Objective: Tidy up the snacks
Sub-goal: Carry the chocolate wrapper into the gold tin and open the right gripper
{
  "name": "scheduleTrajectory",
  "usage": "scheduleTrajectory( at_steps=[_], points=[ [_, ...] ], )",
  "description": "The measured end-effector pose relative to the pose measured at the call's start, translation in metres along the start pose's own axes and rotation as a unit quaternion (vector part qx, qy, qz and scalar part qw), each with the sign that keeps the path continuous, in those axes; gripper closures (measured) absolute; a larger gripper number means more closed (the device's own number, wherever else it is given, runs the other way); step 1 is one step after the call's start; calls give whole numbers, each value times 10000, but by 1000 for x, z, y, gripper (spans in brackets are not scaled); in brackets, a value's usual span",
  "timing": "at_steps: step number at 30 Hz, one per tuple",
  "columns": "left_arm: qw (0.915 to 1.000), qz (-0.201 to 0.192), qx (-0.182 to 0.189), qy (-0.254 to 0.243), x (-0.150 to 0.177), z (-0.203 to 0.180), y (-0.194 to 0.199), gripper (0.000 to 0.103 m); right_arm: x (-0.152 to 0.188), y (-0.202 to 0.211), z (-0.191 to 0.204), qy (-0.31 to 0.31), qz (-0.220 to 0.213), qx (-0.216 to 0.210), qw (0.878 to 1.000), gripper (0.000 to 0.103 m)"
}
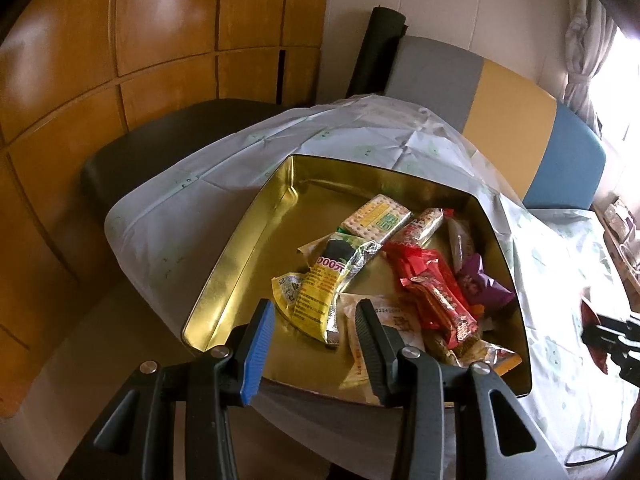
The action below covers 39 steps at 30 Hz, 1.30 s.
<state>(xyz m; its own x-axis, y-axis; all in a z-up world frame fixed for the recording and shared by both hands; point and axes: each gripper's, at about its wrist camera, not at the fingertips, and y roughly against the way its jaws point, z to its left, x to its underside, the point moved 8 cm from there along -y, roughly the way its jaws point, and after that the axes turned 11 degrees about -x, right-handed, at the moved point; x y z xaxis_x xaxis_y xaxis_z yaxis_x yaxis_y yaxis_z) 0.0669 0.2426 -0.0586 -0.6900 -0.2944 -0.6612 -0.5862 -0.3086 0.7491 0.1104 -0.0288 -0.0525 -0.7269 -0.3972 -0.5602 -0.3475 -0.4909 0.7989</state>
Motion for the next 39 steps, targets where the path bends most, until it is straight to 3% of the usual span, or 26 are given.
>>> scheduleTrajectory(
  at_steps=[4, 7, 15, 20, 25, 27, 31, 36, 39],
  points=[
    [10000, -10, 15, 32, 0, 2, 1, 60, -24, -17, 54, 301, -28, -602, 9977, 72],
    [10000, -11, 19, 55, 0, 3, 1, 60, -38, -30, 79, 411, -1, -815, 9958, 72],
    [9999, 50, 56, 86, 3, 7, -3, 60, -76, -82, 95, 25, -20, -1055, 9944, 70],
    [9998, 142, 42, 95, 7, 12, -7, 60, -67, -139, 90, 31, 573, -698, 9959, 63],
    [9997, 198, 52, 117, 9, 10, -12, 60, -59, -136, 86, -75, 528, -802, 9954, 61],
    [9997, 201, 84, 86, 11, 8, -12, 60, -56, -128, 85, -93, 470, -872, 9950, 54],
    [9997, 200, 97, 46, 11, 4, -12, 60, -52, -113, 82, -96, 354, -942, 9949, 54],
    [9997, 212, 102, 9, 12, 1, -11, 60, -40, -115, 86, 72, 525, -913, 9944, 66],
    [9997, 196, 115, -25, 11, -2, -9, 60, -39, -121, 90, 131, 523, -878, 9947, 67]
  ],
)
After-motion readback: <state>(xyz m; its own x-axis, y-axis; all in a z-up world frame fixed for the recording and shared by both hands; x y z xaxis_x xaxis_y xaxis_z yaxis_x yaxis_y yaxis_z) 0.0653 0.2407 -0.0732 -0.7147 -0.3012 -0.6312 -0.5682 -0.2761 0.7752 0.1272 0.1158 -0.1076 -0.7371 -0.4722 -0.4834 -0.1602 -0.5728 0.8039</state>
